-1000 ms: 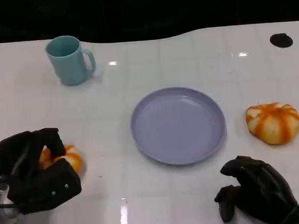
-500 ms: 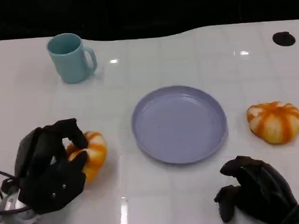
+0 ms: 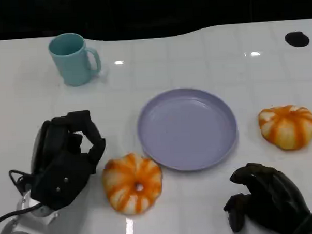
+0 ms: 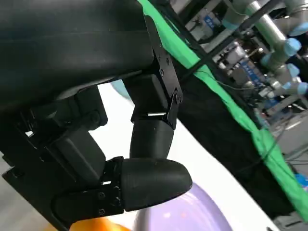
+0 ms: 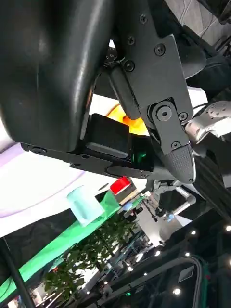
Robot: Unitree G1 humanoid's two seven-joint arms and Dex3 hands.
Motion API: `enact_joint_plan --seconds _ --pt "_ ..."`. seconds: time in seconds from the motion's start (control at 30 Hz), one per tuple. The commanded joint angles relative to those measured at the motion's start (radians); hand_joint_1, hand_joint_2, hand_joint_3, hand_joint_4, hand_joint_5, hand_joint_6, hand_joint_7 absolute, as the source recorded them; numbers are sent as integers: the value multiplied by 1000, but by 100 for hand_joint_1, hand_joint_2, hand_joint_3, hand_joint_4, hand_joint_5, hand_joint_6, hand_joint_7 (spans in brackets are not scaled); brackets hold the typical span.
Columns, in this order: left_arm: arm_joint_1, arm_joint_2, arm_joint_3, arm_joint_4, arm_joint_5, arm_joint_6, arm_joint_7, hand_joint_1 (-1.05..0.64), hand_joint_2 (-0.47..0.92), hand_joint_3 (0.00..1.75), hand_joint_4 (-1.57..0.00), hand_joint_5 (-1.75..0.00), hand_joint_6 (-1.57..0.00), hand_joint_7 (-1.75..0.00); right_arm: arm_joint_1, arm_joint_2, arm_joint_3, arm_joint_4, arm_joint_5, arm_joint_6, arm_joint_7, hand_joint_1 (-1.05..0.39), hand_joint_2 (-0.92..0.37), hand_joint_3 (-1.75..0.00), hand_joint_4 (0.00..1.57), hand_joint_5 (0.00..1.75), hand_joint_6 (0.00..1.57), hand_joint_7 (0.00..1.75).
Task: Grasp the bread from the table and place it into the plate.
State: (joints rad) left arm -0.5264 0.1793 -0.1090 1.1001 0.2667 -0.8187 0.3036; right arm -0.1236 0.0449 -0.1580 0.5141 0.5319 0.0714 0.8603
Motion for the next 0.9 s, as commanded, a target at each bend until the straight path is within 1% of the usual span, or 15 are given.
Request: enact_joint_plan --seconds 0.03,0.17,0.3,0.4,0.43,0.5,0.53,0.57,0.63,0.67,0.7,0.73,0.77,0.83,0.9 --pt "-23 -11 9 -10 8 1 20 -105 67 91 -157 -175 -157 -175 9 -6 -6 -6 -1 -5 -3 -73 -91 0 152 80 157 36" --pt "-25 -17 8 -2 15 3 22 -105 70 84 -157 -175 -157 -175 15 -5 -3 -21 -1 -2 -8 -73 -91 0 152 80 157 37" --pt "-10 7 -4 -25 39 -32 22 -105 71 83 -157 -175 -157 -175 16 -8 -2 -23 1 2 -5 -73 -91 0 152 80 157 37" --pt "9 44 -19 -74 52 -41 -38 -105 86 50 -157 -175 -155 -175 18 -9 -3 -26 2 6 -4 -73 -90 0 152 80 157 37" --pt "19 60 -26 -104 56 -30 -69 -105 90 37 -155 -175 -149 -175 18 -10 -2 -27 1 5 -3 -72 -91 0 152 80 157 36" --pt "55 119 -55 -222 119 32 -110 -105 91 30 -146 -175 -131 -175 20 -11 0 -32 -1 6 -6 -72 -91 0 152 80 157 37" --pt "74 142 -65 -281 151 68 -123 -105 92 31 -135 -175 -97 -175 21 -11 0 -33 -1 7 -6 -72 -91 0 152 80 157 37" --pt "105 169 -74 -376 191 130 -146 -105 92 31 -131 -175 -84 -175 21 -11 1 -34 -2 6 -7 -72 -91 0 152 80 157 37" --pt "158 203 -82 -534 243 242 -199 -105 92 31 -107 -175 -32 -175 23 -11 2 -34 -4 2 -7 -72 -91 -1 152 80 157 37" --pt "181 215 -85 -602 262 293 -225 -105 92 31 -91 -175 -16 -175 23 -10 2 -35 -4 1 -7 -72 -92 -1 151 80 157 36" --pt "206 238 -92 -700 294 367 -284 -105 92 31 -83 -175 -8 -175 24 -9 2 -33 -4 -3 -5 -71 -92 -1 151 80 157 36" --pt "228 259 -100 -783 324 424 -333 -105 92 31 -45 -175 -3 -175 24 -8 3 -33 -5 -7 -4 -71 -92 -1 151 80 157 36" --pt "244 275 -106 -847 348 465 -370 -105 92 32 -26 -175 -2 -175 24 -8 3 -31 -5 -10 -2 -71 -92 -1 151 80 157 36" --pt "266 286 -110 -922 370 519 -411 -105 92 32 -5 -175 0 -175 24 -7 3 -29 -5 -12 0 -71 -92 -1 151 81 157 36" --pt "290 315 -129 -1032 422 593 -502 -105 92 32 -1 -175 0 -175 22 -8 2 -27 -1 -6 2 -71 -92 -1 151 81 157 35"
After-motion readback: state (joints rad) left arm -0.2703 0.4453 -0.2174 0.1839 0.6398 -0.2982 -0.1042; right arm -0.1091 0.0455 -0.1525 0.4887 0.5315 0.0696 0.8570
